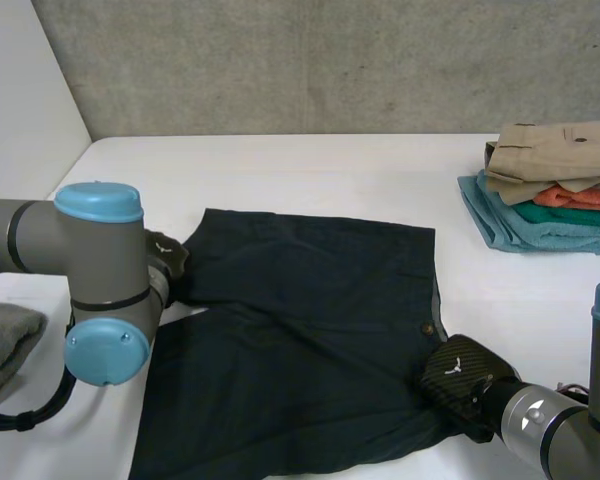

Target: Fold the laundry.

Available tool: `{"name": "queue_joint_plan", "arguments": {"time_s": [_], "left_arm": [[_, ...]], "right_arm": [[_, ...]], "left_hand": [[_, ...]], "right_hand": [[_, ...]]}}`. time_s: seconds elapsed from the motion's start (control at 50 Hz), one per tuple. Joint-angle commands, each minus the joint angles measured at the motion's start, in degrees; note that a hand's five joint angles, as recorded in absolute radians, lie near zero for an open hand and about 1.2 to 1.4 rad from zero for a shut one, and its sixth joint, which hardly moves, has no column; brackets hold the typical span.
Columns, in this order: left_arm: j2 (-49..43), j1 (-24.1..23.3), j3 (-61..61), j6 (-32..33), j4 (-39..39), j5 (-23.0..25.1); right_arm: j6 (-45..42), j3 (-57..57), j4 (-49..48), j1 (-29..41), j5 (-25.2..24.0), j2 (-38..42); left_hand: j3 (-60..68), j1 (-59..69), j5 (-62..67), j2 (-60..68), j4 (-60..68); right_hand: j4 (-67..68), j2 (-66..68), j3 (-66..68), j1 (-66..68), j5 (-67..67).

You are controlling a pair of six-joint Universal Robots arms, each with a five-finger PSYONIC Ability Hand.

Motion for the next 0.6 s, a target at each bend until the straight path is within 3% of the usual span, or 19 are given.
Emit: {"name": "queue_joint_plan", "arguments": {"time_s": [0.02,0.06,0.2,0.3,0.42,0.6], "left_arm": [[2.82,0.09,-0.63,-0.61,-1.7,-0.3],[4.76,0.0,-1.59,-0.79,-1.88,-0.3],[17.85,0.18,-12.13,-4.3,-1.7,0.4],[28.04,0.0,-21.18,-8.7,-2.49,4.88],[40.69,-0.52,-32.77,-13.09,-10.12,6.91],[48.1,-3.51,-42.99,-16.7,-13.65,7.53]], "right_arm": [[0.84,0.21,-0.1,-0.02,-0.2,-0.99],[1.72,0.12,-0.18,-0.02,-0.29,-1.34],[9.01,-1.46,-0.36,0.07,-0.55,-1.51],[15.6,-3.48,-0.45,-0.1,-1.78,-0.81],[20.35,-4.27,-1.67,-0.28,-2.93,0.07],[25.46,-4.54,-5.11,-0.28,-3.19,1.38]], "left_hand": [[-27.91,-25.65,-28.23,-26.78,-27.65],[-32.86,-30.59,-33.17,-31.72,-32.59],[-32.2,-29.93,-32.51,-31.06,-31.93],[-30.35,-28.08,-30.66,-29.22,-30.09],[-21.63,-19.37,-21.95,-20.5,-21.37],[-21.43,-19.16,-21.74,-20.29,-21.16]], "right_hand": [[11.67,12.69,11.54,25.35,12.07],[11.67,12.69,11.54,25.35,12.07],[11.67,12.69,11.54,25.35,12.07],[11.67,12.69,11.54,25.35,12.07],[11.67,12.69,11.54,25.35,12.07],[11.67,12.69,11.54,25.35,12.07]]}}
